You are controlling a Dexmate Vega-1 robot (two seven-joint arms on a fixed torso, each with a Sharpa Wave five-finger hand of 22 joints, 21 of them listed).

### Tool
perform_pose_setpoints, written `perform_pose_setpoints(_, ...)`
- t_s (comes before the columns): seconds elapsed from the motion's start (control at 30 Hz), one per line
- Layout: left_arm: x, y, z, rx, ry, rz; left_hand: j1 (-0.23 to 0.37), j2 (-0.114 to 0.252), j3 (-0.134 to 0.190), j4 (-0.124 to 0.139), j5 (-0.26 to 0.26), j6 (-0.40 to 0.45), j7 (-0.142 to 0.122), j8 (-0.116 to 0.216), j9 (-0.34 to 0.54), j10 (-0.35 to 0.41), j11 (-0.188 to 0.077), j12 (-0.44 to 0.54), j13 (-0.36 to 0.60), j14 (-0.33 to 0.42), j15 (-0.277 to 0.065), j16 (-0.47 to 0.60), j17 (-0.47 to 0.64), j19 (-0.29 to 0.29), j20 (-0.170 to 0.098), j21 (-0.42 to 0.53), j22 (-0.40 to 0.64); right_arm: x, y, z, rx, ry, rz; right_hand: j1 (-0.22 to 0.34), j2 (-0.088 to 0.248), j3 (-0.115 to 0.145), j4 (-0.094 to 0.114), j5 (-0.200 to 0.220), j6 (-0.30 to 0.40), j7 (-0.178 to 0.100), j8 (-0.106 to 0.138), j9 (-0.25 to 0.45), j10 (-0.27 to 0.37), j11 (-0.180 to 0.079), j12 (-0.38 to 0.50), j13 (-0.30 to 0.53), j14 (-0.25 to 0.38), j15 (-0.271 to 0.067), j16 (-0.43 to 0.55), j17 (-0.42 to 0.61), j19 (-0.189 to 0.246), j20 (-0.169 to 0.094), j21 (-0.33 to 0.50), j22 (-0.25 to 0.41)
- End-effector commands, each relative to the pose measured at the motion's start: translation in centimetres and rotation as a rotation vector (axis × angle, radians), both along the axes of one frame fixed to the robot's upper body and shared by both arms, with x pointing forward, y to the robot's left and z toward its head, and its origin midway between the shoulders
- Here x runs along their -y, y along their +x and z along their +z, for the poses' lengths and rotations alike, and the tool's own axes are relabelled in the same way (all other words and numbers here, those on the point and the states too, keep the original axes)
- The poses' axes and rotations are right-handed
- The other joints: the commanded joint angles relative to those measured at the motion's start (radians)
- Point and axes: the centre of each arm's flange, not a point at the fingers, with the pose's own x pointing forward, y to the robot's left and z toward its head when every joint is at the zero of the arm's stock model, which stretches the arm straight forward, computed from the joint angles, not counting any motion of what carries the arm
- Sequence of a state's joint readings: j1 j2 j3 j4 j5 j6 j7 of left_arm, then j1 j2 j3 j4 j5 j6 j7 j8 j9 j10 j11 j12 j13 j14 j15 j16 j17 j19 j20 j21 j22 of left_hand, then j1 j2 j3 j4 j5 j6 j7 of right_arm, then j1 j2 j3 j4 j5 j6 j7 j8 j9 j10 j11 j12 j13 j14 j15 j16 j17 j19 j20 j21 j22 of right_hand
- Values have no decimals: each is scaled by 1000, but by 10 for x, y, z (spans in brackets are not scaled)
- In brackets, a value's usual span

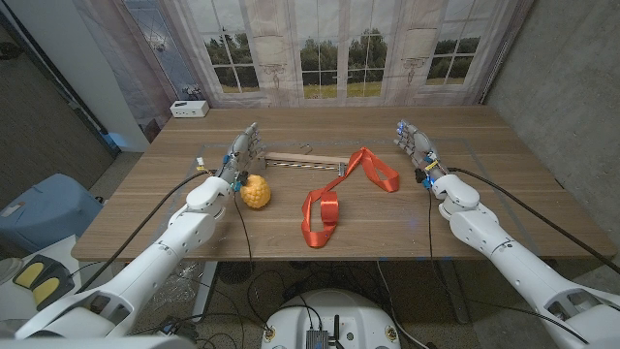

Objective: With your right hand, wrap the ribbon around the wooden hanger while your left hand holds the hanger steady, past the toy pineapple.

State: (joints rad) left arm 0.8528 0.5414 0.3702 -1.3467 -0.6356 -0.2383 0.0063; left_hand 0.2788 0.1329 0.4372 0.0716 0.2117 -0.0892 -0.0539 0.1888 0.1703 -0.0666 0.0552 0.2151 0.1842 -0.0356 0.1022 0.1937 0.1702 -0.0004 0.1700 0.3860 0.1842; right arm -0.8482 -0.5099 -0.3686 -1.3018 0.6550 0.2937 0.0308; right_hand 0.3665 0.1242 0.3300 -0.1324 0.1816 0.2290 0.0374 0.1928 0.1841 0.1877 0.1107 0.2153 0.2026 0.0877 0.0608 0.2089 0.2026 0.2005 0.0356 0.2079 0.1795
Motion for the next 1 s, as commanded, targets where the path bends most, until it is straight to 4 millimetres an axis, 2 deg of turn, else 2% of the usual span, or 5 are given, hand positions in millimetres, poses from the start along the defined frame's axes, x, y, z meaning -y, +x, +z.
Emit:
perform_pose_setpoints(0.03,-6,-8,14,-21,127,108,19,2,10,-11,1,25,-1,9,5,20,5,12,3,13,9,3,5,8,12,5,5,0,-3,-4,0,11,2,11,3,8,-1,4,9,0,5,4,9,0,5,5,10,4,4,1,6,1,7,1)
perform_pose_setpoints(0.4,-11,-12,45,-36,335,211,81,7,44,-80,-20,128,23,25,7,102,19,29,6,55,-1,3,3,50,9,8,7,3,-5,-12,-5,31,1,10,5,8,-1,4,20,0,9,4,14,2,5,5,13,5,5,1,6,3,6,2)
perform_pose_setpoints(0.6,-11,-13,62,-61,449,257,94,11,52,-94,-23,156,30,28,8,125,15,33,6,75,-9,6,3,63,6,10,8,4,-4,-15,-6,38,1,9,5,7,0,4,24,0,9,4,19,4,7,5,14,5,5,2,7,5,6,2)
perform_pose_setpoints(0.77,-9,-13,75,-110,563,288,121,18,68,-120,-27,197,35,33,8,153,7,37,7,89,-11,3,3,69,11,8,8,4,-4,-16,-5,43,2,8,5,6,0,4,26,0,9,4,22,7,7,5,16,7,6,2,8,6,6,2)
perform_pose_setpoints(1.0,-2,-13,93,-186,721,301,148,20,82,-146,-30,197,32,25,9,143,-4,28,7,84,-11,-3,2,63,19,2,8,5,-3,-18,-6,51,1,6,5,6,1,4,30,-1,10,4,24,10,7,6,18,7,7,2,8,8,6,2)
